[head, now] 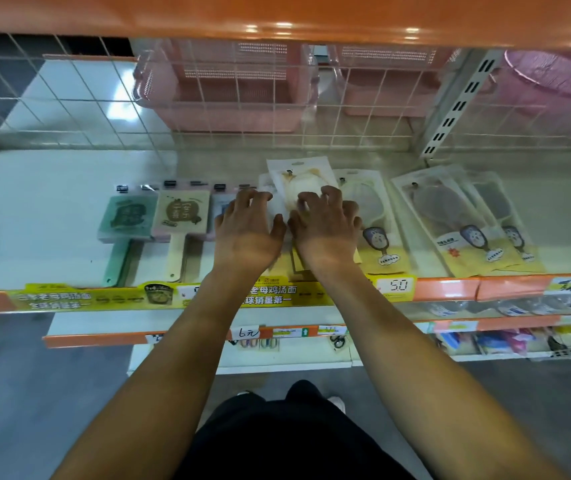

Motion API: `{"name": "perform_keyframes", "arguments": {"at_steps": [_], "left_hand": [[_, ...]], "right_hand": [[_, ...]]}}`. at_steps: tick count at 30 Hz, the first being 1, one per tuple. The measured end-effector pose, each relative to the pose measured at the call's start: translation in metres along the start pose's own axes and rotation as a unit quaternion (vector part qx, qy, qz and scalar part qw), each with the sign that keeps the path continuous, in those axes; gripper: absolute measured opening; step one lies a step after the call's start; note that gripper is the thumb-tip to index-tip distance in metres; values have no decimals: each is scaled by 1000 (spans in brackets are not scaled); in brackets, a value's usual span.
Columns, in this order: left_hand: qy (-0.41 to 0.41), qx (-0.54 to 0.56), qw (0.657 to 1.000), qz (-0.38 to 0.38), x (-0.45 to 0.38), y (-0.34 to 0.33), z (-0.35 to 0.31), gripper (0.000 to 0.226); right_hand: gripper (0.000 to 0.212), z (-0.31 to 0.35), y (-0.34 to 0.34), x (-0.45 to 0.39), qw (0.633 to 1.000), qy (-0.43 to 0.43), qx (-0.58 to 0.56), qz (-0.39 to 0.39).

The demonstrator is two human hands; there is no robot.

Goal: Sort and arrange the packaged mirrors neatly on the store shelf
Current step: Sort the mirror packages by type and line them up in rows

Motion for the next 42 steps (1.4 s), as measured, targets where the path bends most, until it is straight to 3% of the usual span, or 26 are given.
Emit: {"name": "perform_keyframes", "arguments": {"at_steps": [14,20,36,42], "left_hand": [[-7,25,1000,-15,15,3,12,52],[-13,28,999,-32,18,7,20,39],[-33,35,998,-38,11,22,45,35],[-25,37,999,-1,0,16,31,42]], "right_hand": [[45,-1,-11,15,997,-4,23,77],[48,5,-15,20,998,0,37,59],[48,31,-20,28,998,-7,55,36],[53,26,-5,26,999,-29,26,2]]}}
Point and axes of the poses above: each hand's wrist, its own x-axis away from the middle knuckle, its own y-axis out of the back of the hand, z = x × y, the point moved 3 cm from there along -x, towards the middle knuckle, and after that the axes turned 13 degrees about -z, right-handed, at the moved point
